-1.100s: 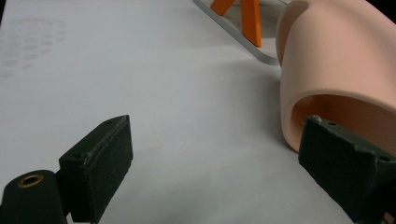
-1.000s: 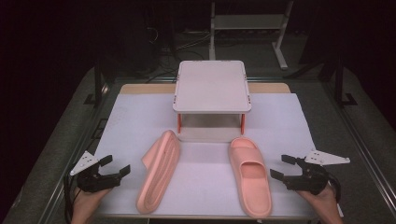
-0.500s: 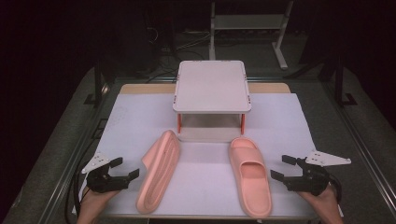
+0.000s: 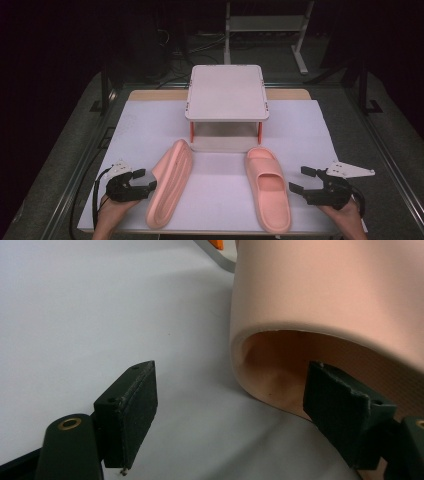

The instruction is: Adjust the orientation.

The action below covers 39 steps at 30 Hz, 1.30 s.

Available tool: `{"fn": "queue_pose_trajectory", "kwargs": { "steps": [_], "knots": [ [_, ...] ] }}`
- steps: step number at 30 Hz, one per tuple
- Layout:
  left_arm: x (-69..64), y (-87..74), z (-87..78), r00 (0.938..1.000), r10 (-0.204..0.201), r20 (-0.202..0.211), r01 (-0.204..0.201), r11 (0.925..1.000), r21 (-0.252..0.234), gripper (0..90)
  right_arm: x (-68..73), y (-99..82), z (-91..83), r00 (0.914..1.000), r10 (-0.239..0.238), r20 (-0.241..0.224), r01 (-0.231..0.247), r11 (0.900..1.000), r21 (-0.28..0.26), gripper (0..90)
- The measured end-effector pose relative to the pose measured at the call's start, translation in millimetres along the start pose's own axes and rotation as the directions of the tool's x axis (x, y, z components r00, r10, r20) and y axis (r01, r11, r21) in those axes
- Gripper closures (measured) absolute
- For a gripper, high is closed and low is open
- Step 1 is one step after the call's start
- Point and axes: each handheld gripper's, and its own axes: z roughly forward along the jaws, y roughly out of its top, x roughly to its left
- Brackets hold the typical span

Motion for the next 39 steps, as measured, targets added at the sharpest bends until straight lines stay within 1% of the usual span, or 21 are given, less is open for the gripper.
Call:
{"fn": "queue_pose_trajectory", "kwargs": {
  "steps": [4,7,12,21,34,39],
  "knots": [
    [0.7,1.3,3.6,0.9999,-0.010,0.007,0.010,0.9999,0.002,21.9,0.8,0.4,0.0,1.0000,-0.004,-0.006,0.004,1.0000,-0.003,18.6],
    [-1.3,4.4,5.9,0.9998,-0.015,0.013,0.015,0.9998,-0.011,22.1,1.2,0.6,1.0,0.9999,-0.006,-0.008,0.006,1.0000,0.000,18.5],
    [-2.8,7.1,7.2,0.9999,-0.010,0.013,0.010,0.9998,-0.017,22.1,1.6,0.7,2.0,0.9999,-0.009,-0.010,0.009,0.9999,0.005,18.5],
    [-5.9,9.0,9.6,0.9998,-0.010,0.017,0.011,0.9998,-0.016,22.3,1.3,0.6,2.6,0.9999,-0.007,-0.011,0.007,1.0000,0.005,18.6],
    [-14.3,13.2,12.5,0.9993,0.002,0.038,-0.001,0.9997,-0.023,22.6,1.3,1.0,2.6,0.9999,-0.008,-0.011,0.008,1.0000,0.003,18.6],
    [-18.0,14.6,14.5,0.9989,0.017,0.042,-0.017,0.9997,-0.016,22.5,1.0,0.8,2.0,0.9999,-0.004,-0.010,0.004,1.0000,-0.001,18.5]
  ]
}}
